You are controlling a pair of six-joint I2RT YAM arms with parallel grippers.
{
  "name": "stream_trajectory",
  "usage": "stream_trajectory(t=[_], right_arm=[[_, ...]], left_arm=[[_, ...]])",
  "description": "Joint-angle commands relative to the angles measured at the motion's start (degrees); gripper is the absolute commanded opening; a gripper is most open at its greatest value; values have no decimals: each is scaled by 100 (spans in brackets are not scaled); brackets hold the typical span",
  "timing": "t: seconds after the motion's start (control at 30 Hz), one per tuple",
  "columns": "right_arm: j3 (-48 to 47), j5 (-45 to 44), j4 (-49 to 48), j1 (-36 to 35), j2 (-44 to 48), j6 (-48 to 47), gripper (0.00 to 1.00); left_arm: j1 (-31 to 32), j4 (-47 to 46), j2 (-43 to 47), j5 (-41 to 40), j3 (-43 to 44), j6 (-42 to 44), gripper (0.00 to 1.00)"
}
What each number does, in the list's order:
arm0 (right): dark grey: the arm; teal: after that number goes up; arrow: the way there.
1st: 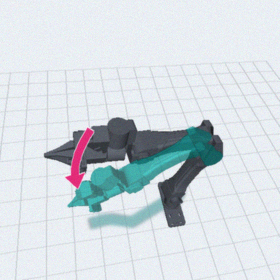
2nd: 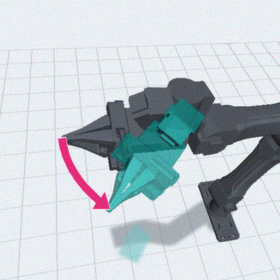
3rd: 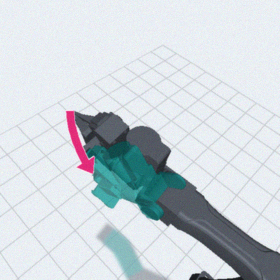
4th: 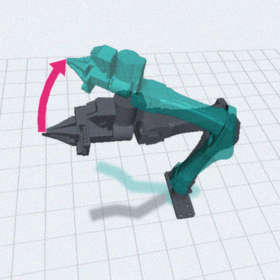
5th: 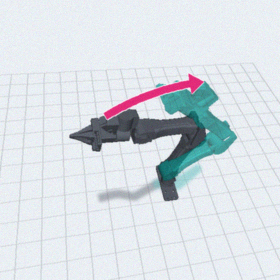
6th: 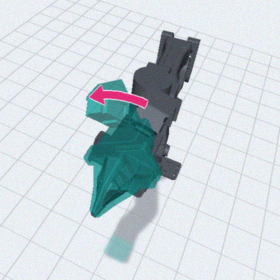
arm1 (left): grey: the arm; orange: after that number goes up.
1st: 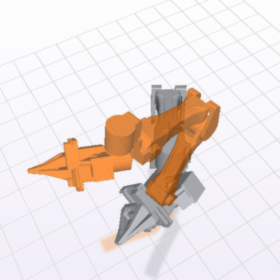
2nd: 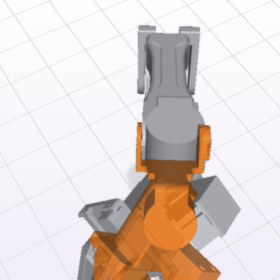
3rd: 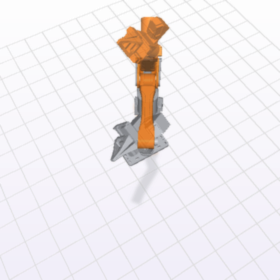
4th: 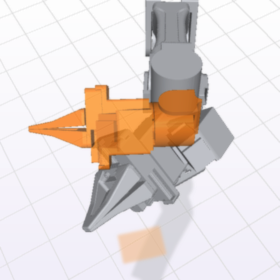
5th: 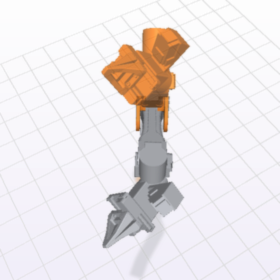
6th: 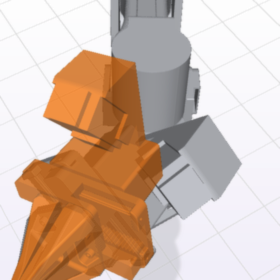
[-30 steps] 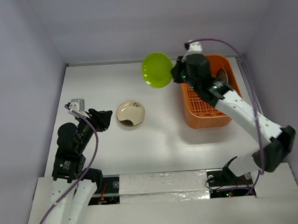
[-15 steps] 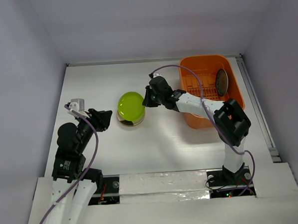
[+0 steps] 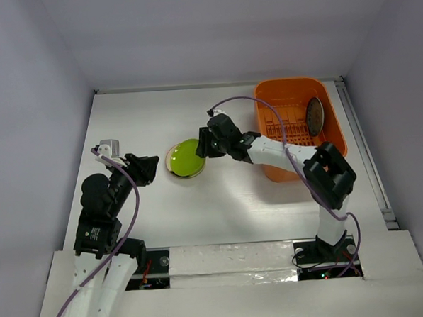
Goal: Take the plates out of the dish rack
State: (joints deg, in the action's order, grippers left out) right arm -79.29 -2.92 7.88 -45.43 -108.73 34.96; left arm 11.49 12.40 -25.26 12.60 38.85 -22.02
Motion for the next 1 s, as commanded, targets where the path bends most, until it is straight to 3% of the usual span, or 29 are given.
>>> stream_trajectory(t=[0.0, 0.1, 0.33, 0.37, 0.53, 0.63, 0.67, 0.7, 0.77, 0.9, 0.97], right_arm=[[19, -848, 334, -45, 1070, -322, 50], [-70, -2130, 871, 68, 1685, -630, 42], [466, -2721, 1286, 1192, 2724, -938, 0], [528, -2906, 1338, 1325, 2882, -982, 0], [835, -3566, 1567, 2432, 3147, -1140, 0], [766, -4293, 1725, 2855, 2920, -1220, 14], [618, -4296, 1769, 2934, 2823, -1281, 25], [529, -4296, 1848, 2995, 2631, -1299, 29], [327, -4576, 1962, 3049, 2436, -1351, 47], [247, -4604, 2113, 3277, 2146, -1386, 49], [282, -4192, 2007, 3505, 1961, -1422, 48]], left_arm=[[-41, -221, 56, 49, -53, -39, 36], [-41, -238, 65, 102, -53, -39, 36], [82, -212, 196, 50, -44, -39, 36], [134, -203, 223, 50, -44, -30, 36], [301, -203, 354, 14, -44, -39, 33], [433, -168, 469, -91, -27, -39, 20], [494, -159, 521, -100, -27, -48, 15], [495, -151, 548, -152, -27, -48, 7], [626, -133, 618, -188, -18, -48, 2], [785, -124, 715, -267, -18, -65, 1], [838, -124, 767, -258, -18, -57, 2]])
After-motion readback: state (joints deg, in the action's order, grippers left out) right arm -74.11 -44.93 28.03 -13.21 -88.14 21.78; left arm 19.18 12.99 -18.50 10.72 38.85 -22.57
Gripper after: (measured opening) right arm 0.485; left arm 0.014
